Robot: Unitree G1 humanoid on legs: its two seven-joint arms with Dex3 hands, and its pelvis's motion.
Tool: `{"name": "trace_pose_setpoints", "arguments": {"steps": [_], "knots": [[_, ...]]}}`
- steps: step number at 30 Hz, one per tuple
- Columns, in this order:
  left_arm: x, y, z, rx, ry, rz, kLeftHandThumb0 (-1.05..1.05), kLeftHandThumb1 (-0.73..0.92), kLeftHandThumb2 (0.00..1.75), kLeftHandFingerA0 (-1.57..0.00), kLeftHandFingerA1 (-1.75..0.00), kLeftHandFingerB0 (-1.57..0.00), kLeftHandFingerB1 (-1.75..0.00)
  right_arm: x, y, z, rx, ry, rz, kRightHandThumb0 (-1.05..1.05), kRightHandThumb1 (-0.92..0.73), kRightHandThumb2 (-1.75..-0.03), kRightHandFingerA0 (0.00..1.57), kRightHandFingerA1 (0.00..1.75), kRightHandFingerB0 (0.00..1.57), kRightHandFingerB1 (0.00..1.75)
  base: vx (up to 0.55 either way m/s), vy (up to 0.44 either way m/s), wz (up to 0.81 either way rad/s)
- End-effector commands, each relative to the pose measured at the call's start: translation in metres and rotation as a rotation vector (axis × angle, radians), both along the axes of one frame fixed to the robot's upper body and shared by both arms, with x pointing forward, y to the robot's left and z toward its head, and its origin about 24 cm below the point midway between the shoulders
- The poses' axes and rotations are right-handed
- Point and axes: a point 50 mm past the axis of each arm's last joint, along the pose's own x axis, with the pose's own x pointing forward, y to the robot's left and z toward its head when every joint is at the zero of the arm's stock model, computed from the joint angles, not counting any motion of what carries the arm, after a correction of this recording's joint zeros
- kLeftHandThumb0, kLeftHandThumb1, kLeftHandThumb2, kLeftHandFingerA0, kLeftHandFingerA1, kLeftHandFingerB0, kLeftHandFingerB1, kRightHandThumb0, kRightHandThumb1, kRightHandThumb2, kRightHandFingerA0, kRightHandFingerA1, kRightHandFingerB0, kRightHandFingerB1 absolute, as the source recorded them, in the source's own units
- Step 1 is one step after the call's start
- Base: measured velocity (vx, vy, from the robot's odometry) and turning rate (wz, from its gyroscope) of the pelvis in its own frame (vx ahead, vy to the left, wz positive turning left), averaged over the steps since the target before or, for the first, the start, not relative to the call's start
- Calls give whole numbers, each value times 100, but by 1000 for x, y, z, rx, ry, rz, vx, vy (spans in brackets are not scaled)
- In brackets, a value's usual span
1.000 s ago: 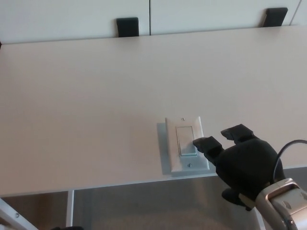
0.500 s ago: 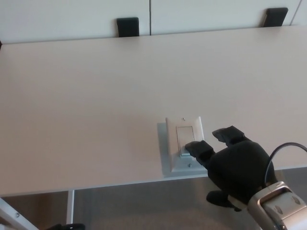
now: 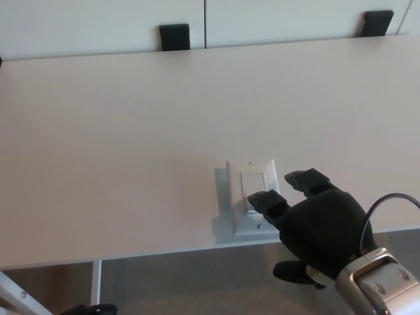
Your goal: The robot walk towards a table in front and then clicks the light switch button using the right hand's index finger
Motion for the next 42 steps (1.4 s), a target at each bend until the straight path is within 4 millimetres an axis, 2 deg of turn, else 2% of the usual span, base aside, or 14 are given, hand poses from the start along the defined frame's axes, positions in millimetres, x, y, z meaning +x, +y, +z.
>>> {"name": "trace_pose_setpoints", "arguments": {"steps": [1,10,11,17,18,26,27,30,31,32,34,35,42], "knots": [[0,4,0,27,14,-11,-17,57,97,-26,-57,-14,-50,1,-5,-4,-20,-6,-16,-86,-60,-91,10,39,18,39,0,0,0],[-2,5,2,14,11,-22,-18,58,98,-24,-56,-12,-50,-1,-5,-13,-14,6,-6,-85,-59,-91,8,39,18,40,0,0,0],[-2,6,2,11,11,-21,-19,57,98,-23,-56,-12,-50,-1,-5,-13,-14,10,-5,-38,-32,-96,1,50,1,46,0,0,0],[0,6,1,24,8,-26,-20,56,97,-25,-56,-13,-50,-4,-2,-17,-46,26,6,-39,-33,-97,1,50,0,46,0,0,0],[0,6,1,24,13,-19,-20,56,97,-25,-56,-13,-50,-5,-2,-18,-48,23,8,-87,-61,-93,10,39,17,40,0,0,0],[1,5,2,32,13,-19,-17,56,97,-26,-57,-15,-51,-9,-1,-24,-56,31,15,-87,-61,-92,14,40,18,39,0,0,0],[1,5,2,32,14,-19,-17,57,97,-25,-56,-14,-50,-10,-1,-24,-56,35,14,-86,-76,-63,19,29,24,30,0,0,0],[1,5,3,38,16,-19,-16,57,97,-25,-56,-13,-50,-11,-1,-25,-60,38,14,-85,-76,-64,18,28,24,29,0,0,0],[1,4,3,30,15,-8,-16,56,96,-26,-56,-14,-50,-11,-2,-25,-50,42,12,-87,-61,-91,14,40,18,39,0,0,0],[0,5,3,27,15,-8,-16,56,96,-25,-56,-13,-50,-11,-2,-26,-47,40,13,-84,-74,-63,19,29,26,29,0,0,0],[1,5,2,33,8,-24,-16,57,97,-26,-57,-14,-50,-12,-3,-26,-44,41,14,-84,-73,-63,18,29,25,29,0,0,0],[0,5,1,10,11,-14,-16,56,97,-26,-57,-13,-50,-12,-3,-27,-45,50,14,-85,-60,-91,12,39,17,39,0,0,0],[1,6,3,16,-2,-33,-19,56,96,-24,-56,-12,-50,-13,-4,-28,-41,56,11,-86,-60,-91,11,39,17,39,0,0,0]]}}
